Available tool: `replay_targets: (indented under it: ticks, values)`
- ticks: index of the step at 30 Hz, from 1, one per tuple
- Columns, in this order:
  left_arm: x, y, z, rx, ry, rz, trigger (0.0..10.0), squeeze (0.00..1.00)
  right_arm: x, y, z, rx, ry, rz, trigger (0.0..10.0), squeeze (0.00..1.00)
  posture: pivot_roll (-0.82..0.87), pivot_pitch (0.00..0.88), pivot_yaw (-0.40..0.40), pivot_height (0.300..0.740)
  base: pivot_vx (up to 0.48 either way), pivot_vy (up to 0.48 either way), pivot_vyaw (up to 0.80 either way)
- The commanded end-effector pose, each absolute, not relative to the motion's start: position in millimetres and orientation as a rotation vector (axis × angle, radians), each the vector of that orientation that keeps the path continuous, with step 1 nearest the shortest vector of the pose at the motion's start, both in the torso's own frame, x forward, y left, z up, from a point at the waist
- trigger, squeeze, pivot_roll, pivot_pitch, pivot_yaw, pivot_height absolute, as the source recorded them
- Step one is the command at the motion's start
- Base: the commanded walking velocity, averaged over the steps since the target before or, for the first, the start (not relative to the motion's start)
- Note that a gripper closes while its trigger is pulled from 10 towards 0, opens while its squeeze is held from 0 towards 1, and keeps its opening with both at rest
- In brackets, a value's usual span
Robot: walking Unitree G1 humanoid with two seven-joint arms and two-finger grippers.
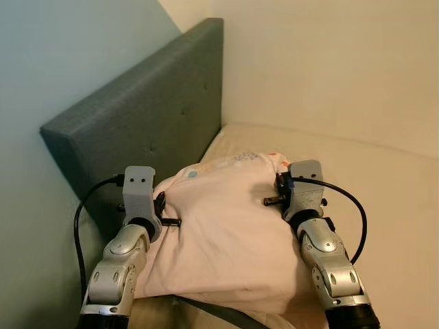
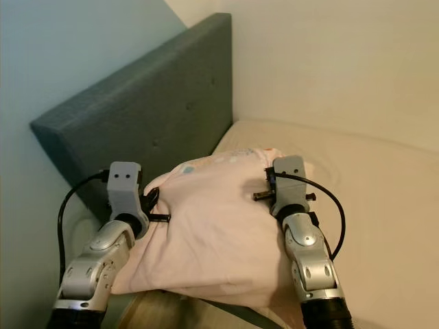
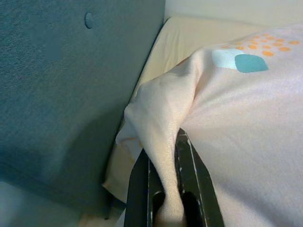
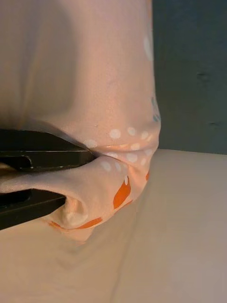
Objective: Clean up the room
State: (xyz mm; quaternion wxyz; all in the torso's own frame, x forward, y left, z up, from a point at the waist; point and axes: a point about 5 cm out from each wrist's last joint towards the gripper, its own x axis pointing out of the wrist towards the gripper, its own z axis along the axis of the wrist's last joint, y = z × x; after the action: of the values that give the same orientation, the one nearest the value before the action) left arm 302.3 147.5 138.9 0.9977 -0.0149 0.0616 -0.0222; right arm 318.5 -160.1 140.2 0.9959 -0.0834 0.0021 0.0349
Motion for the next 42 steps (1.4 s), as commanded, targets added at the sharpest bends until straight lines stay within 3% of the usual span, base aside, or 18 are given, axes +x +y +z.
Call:
replay_targets:
  ticks: [1, 24, 42]
  values:
    - [303.2, 157.9, 142.0, 0.026, 0.091, 0.0, 10.0, 0.0, 320.8, -163.4, 145.1, -0.185, -0.013, 0.044, 10.0, 0.0, -0.07, 0.056, -0.007, 0.74, 0.0, 0.0, 0.0]
    - [307.4, 148.2, 144.5, 0.029, 0.046, -0.053, 10.0, 0.0, 319.5, -165.1, 142.8, -0.161, -0.019, 0.003, 10.0, 0.0, -0.09, 0.053, 0.01, 0.74, 0.0, 0.0, 0.0]
    - [308.3, 151.0, 140.6, 0.043, 0.058, -0.031, 10.0, 0.0, 318.6, -163.8, 142.0, -0.142, -0.021, 0.008, 10.0, 0.0, -0.09, 0.052, 0.007, 0.657, 0.0, 0.0, 0.0]
